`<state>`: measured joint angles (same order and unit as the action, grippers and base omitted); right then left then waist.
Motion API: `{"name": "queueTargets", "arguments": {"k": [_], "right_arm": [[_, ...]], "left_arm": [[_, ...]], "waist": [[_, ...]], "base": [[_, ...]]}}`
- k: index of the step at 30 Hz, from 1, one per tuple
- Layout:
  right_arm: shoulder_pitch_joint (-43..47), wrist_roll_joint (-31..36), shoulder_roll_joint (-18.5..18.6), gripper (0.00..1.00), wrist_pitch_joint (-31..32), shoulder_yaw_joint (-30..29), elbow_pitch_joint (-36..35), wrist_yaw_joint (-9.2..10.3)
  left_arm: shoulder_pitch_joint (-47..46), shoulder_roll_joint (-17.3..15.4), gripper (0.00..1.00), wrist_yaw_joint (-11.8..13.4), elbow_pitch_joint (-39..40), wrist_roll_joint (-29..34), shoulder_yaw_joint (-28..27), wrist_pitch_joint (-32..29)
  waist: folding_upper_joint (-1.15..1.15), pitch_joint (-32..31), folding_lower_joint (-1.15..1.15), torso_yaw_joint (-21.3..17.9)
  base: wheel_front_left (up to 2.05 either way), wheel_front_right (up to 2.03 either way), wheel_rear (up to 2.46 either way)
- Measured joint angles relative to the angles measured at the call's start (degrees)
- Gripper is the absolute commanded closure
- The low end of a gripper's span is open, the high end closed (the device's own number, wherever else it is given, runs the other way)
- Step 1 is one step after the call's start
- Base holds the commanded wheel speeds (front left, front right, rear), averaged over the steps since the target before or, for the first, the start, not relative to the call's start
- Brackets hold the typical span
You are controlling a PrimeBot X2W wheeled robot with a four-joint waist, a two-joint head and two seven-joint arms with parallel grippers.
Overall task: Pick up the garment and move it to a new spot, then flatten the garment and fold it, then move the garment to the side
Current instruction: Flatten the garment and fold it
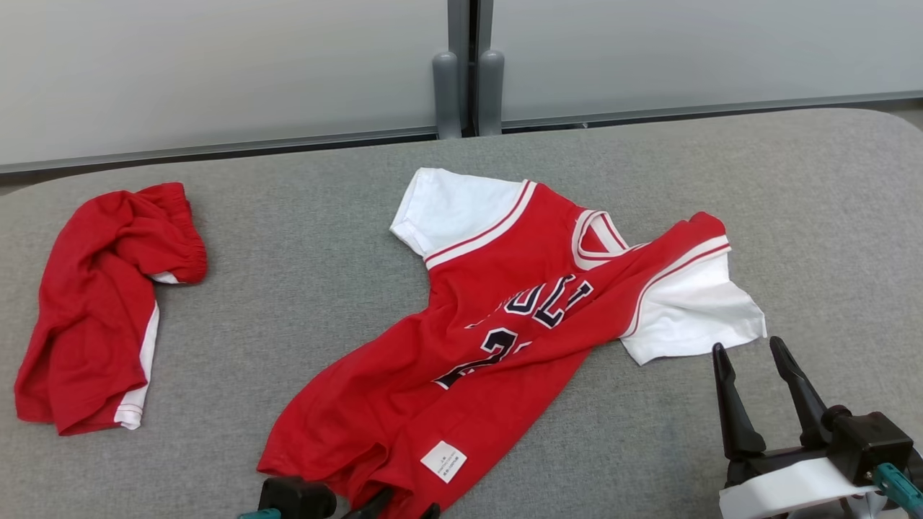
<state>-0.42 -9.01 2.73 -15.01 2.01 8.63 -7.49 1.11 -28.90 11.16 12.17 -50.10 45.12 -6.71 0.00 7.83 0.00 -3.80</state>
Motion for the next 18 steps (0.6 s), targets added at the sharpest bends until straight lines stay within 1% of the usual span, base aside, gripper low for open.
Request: {"name": "queueTargets", "arguments": {"k": [4,5,6,7,8,9,10,11,16,18], "right_arm": [[-0.04,-0.08,0.0,0.0,0.01,0.08,0.0,0.0],[-0.05,-0.09,0.01,0.0,0.01,0.12,0.0,0.0],[-0.14,-0.14,0.0,0.0,0.01,0.16,0.0,0.0],[-0.23,-0.3,0.0,0.0,0.01,0.13,-0.01,0.0],[-0.26,-0.52,0.0,0.0,0.01,0.13,-0.01,0.0],[-0.27,-0.56,0.0,0.0,0.01,0.11,-0.01,0.0],[-0.29,-0.56,0.01,0.0,0.01,0.09,-0.02,0.0],[-0.46,-0.58,0.0,0.0,0.01,0.1,-0.02,0.0],[-0.65,-0.67,0.0,0.0,0.01,0.15,0.03,0.0],[-0.8,-0.69,0.0,0.0,0.0,0.03,0.07,0.0]], "left_arm": [[-0.63,0.12,0.0,-0.07,-2.0,-0.01,-0.02,-0.32],[-0.74,0.26,0.03,0.02,-2.64,-0.01,-0.14,-0.24],[-0.98,0.29,0.1,0.09,-3.36,0.12,-0.13,-0.24],[-1.24,0.38,0.25,0.08,-3.9,0.14,-0.2,0.01],[-1.5,0.6,0.5,0.0,-4.39,0.15,-0.25,0.27],[-1.74,0.89,0.6,-0.05,-4.85,0.19,-0.33,0.78],[-1.94,1.25,0.85,-0.11,-5.23,0.19,-0.57,1.31],[-2.68,1.8,1.0,-1.05,-5.73,0.27,-0.56,1.96],[-2.99,3.14,1.0,-3.56,-4.93,-1.02,-0.56,3.18],[-3.08,3.41,1.0,-5.61,-2.37,-2.63,-0.31,3.09]], "waist": [[0.0,0.8,0.0,-0.91],[0.0,0.97,0.0,-1.09],[0.0,1.13,0.0,-1.27],[0.0,1.3,0.0,-1.43],[0.0,1.46,0.0,-1.55],[0.0,1.59,0.0,-1.65],[0.0,1.7,0.0,-1.71],[0.0,1.86,0.0,-1.8],[0.0,1.96,0.0,-2.02],[0.0,1.94,0.0,-2.02]], "base": [[0.0,0.0,0.0],[0.0,0.0,0.0],[0.0,0.0,0.0],[0.0,0.0,0.0],[0.0,0.0,0.0],[0.0,0.0,0.0],[0.0,0.0,0.0],[0.0,0.0,0.0],[0.0,0.0,0.0],[0.0,0.0,0.0]]}}
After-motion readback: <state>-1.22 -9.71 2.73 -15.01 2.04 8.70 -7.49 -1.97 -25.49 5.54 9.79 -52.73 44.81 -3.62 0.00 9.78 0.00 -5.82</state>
